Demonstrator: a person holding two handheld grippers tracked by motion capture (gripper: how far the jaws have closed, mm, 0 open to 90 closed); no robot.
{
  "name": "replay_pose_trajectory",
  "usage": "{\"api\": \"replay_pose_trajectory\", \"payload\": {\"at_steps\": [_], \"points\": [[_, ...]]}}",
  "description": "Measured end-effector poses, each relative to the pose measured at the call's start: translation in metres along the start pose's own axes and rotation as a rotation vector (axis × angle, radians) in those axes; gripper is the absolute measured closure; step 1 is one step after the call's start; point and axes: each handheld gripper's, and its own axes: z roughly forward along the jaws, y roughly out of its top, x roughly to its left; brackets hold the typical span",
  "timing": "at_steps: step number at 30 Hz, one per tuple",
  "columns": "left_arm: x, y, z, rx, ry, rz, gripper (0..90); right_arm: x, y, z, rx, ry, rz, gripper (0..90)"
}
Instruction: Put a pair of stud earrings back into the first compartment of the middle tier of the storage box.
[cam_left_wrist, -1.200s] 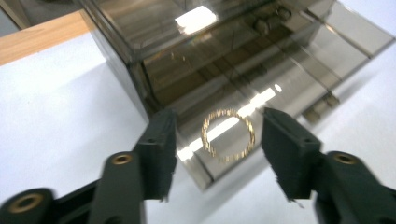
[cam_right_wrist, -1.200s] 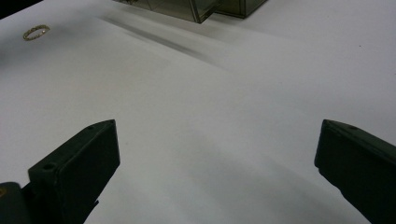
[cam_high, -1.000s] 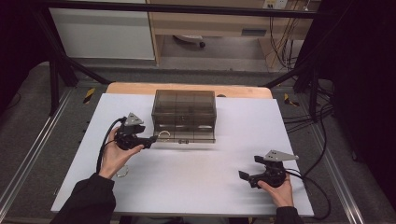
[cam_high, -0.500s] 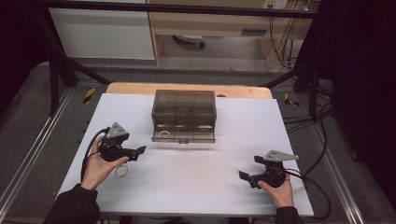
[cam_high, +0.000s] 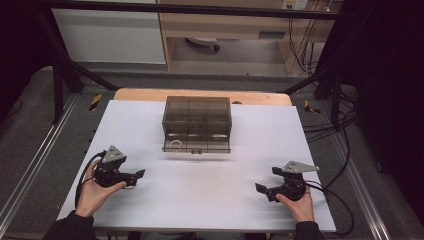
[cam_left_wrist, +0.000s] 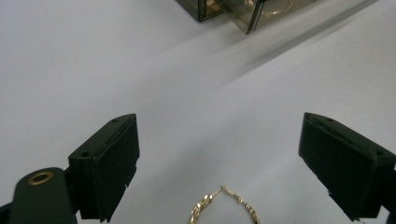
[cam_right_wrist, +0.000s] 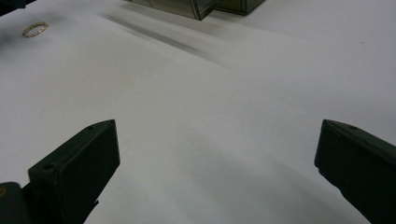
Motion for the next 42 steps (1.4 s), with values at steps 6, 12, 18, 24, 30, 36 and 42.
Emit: {"api": "replay_pose_trajectory", "payload": {"at_steps": [6, 12, 18, 24, 30, 36, 42], "points": [[0.003, -0.015, -0.005, 0.014, 0.001, -0.016, 23.0, 0.000, 0.000, 0.000, -0.001, 0.000, 0.001, 0.7], [0.007, -0.024, -0.006, 0.031, 0.007, -0.044, 38.7, 0.000, 0.000, 0.001, 0.003, 0.001, -0.001, 0.7], [0.011, -0.029, -0.004, 0.055, 0.006, -0.074, 52.3, 0.000, 0.000, 0.000, 0.004, 0.000, -0.002, 0.7], [0.011, -0.031, -0.005, 0.078, 0.009, -0.085, 63.6, 0.000, 0.000, 0.000, 0.003, -0.001, -0.003, 0.7], [0.009, -0.031, -0.003, 0.108, 0.016, -0.060, 71.7, 0.000, 0.000, 0.000, 0.003, 0.000, -0.003, 0.7], [0.007, -0.031, -0.003, 0.123, 0.025, -0.048, 77.4, 0.000, 0.000, 0.000, 0.005, 0.000, -0.002, 0.7], [0.007, -0.031, -0.002, 0.131, 0.035, -0.036, 81.0, 0.000, 0.000, 0.001, 0.004, -0.001, -0.003, 0.7]]}}
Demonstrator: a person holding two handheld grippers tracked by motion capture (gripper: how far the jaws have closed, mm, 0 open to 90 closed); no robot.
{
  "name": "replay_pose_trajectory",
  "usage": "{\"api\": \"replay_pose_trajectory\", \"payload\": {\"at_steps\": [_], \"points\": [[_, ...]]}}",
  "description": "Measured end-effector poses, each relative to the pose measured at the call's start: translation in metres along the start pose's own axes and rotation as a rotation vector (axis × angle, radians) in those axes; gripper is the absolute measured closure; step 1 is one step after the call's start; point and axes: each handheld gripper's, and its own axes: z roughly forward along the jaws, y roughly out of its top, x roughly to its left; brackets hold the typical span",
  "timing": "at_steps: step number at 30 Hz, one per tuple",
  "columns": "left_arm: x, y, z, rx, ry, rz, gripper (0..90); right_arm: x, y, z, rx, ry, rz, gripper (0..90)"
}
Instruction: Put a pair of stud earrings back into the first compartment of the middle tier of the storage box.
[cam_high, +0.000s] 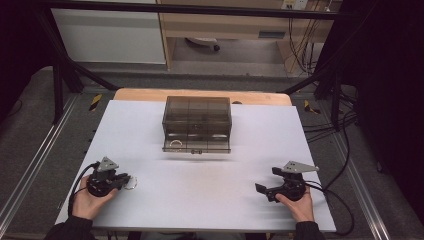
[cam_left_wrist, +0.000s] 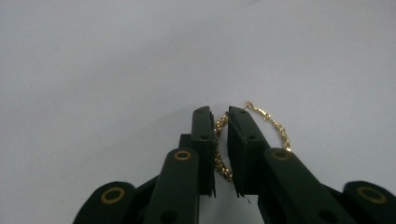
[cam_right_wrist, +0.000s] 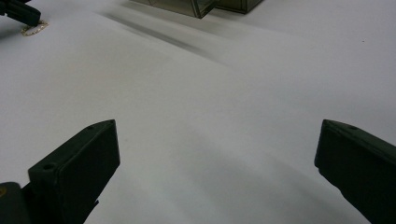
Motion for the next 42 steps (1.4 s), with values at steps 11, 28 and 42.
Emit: {"api": "replay_pose_trajectory", "payload": {"at_steps": [11, 28, 42], "points": [[0.000, 0.002, 0.000, 0.010, 0.001, 0.008, 85.8, 0.000, 0.000, 0.000, 0.001, 0.001, 0.003, 0.7], [-0.001, 0.014, -0.011, -0.042, -0.039, 0.005, 86.1, 0.000, 0.000, 0.000, 0.003, -0.001, 0.001, 0.7], [-0.015, 0.049, -0.005, -0.066, -0.063, 0.038, 86.1, 0.000, 0.000, 0.001, 0.010, -0.004, 0.000, 0.7]]}}
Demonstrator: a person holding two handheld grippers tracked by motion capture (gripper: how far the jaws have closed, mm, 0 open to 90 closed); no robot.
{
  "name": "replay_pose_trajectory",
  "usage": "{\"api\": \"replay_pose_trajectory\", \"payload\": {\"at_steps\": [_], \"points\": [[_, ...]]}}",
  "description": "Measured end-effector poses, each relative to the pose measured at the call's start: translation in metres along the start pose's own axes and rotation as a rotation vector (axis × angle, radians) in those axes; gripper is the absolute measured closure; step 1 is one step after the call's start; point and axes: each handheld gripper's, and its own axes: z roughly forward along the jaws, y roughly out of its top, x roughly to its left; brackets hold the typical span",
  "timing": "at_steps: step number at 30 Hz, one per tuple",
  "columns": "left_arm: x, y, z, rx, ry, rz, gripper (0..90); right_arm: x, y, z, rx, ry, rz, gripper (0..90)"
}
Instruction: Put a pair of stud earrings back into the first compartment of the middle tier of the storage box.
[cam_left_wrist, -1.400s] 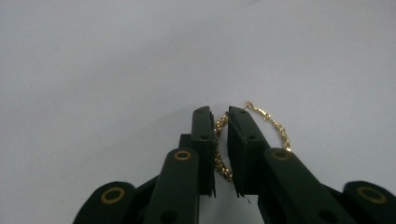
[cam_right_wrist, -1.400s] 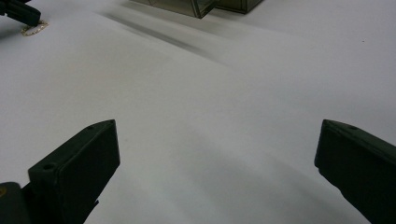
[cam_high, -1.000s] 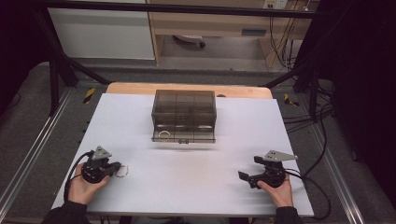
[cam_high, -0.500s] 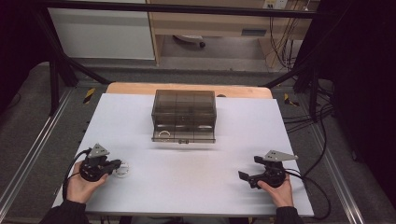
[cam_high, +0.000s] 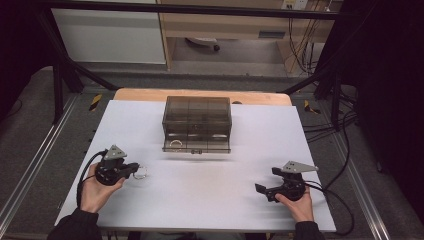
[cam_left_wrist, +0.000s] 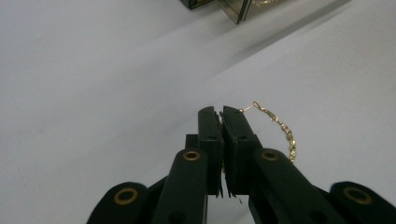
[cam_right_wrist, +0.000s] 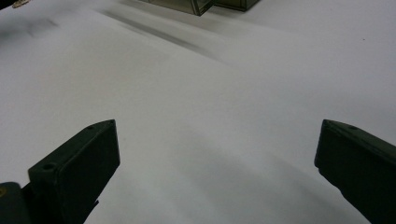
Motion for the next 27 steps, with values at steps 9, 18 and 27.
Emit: {"api": "replay_pose_trajectory", "payload": {"at_steps": [9, 18, 27], "points": [[-0.007, 0.028, 0.009, -0.023, -0.022, 0.012, 86.1, 0.000, 0.000, 0.000, 0.001, -0.002, -0.002, 0.7], [-0.011, 0.052, 0.015, -0.039, -0.031, 0.015, 86.0, 0.000, 0.000, 0.000, 0.003, -0.001, -0.003, 0.7], [-0.016, 0.075, 0.021, -0.057, -0.031, 0.023, 86.0, 0.000, 0.000, 0.000, 0.004, -0.001, -0.002, 0.7]]}}
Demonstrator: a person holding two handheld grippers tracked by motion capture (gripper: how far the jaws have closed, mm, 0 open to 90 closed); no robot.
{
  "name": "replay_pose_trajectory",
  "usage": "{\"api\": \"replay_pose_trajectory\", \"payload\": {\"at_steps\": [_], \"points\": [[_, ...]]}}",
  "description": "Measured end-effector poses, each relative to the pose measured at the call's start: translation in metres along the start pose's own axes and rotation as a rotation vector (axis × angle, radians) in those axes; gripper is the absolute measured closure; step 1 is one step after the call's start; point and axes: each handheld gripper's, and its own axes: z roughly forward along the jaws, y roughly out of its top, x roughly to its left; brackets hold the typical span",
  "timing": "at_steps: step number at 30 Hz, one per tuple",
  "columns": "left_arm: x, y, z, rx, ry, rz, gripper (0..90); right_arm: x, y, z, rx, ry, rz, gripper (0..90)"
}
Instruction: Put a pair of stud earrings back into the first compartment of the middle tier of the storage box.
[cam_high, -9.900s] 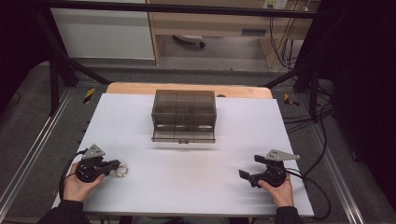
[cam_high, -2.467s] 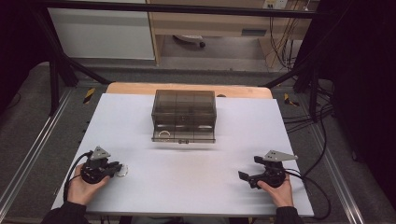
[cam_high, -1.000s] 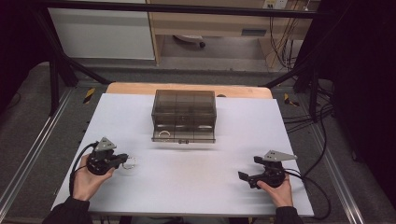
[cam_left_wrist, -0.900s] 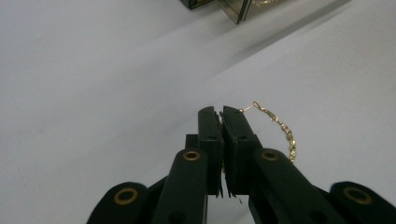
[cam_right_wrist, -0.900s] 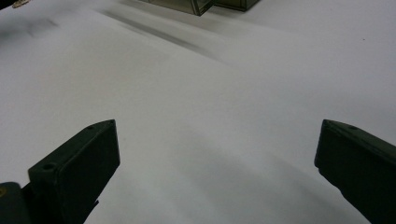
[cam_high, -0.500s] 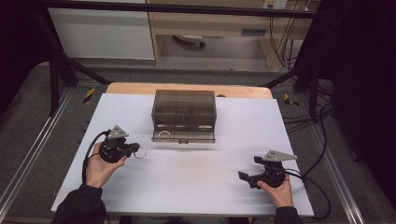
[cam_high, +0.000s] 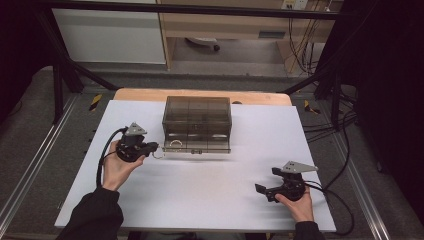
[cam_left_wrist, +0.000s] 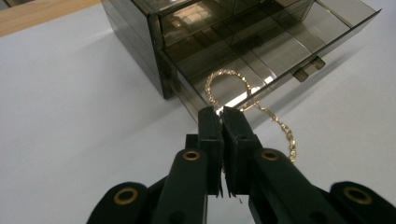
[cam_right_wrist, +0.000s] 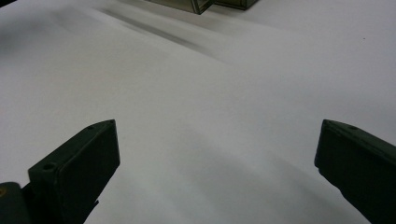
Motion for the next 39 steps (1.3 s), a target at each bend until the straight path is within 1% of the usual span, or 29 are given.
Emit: {"api": "replay_pose_trajectory", "payload": {"at_steps": [8, 11, 18, 24, 28, 30, 33, 34, 39], "points": [[-0.005, 0.015, 0.014, 0.002, 0.003, 0.009, 86.0, 0.000, 0.000, 0.000, 0.000, 0.000, -0.001, 0.7], [-0.006, 0.021, 0.018, 0.005, 0.019, 0.015, 86.0, 0.000, 0.000, 0.000, 0.000, 0.001, -0.001, 0.7], [-0.008, 0.030, 0.031, 0.003, 0.024, 0.015, 86.1, 0.000, 0.000, 0.000, 0.001, 0.000, -0.001, 0.7], [-0.004, 0.030, 0.044, 0.011, 0.024, 0.002, 86.0, 0.000, 0.000, 0.000, -0.002, 0.001, -0.005, 0.7], [0.000, 0.030, 0.049, 0.016, 0.040, -0.004, 86.0, 0.000, 0.000, 0.000, 0.003, 0.000, -0.002, 0.7], [0.001, 0.030, 0.052, 0.020, 0.045, -0.003, 86.0, 0.000, 0.000, 0.000, 0.002, 0.000, -0.003, 0.6], [0.000, 0.031, 0.056, 0.017, 0.048, 0.012, 86.0, 0.000, 0.000, 0.000, 0.001, 0.000, -0.002, 0.7], [-0.001, 0.031, 0.057, 0.018, 0.044, 0.012, 86.0, 0.000, 0.000, 0.000, 0.001, 0.000, -0.002, 0.7], [-0.001, 0.030, 0.064, 0.030, 0.055, 0.018, 86.0, 0.000, 0.000, 0.000, 0.002, 0.000, 0.000, 0.7]]}}
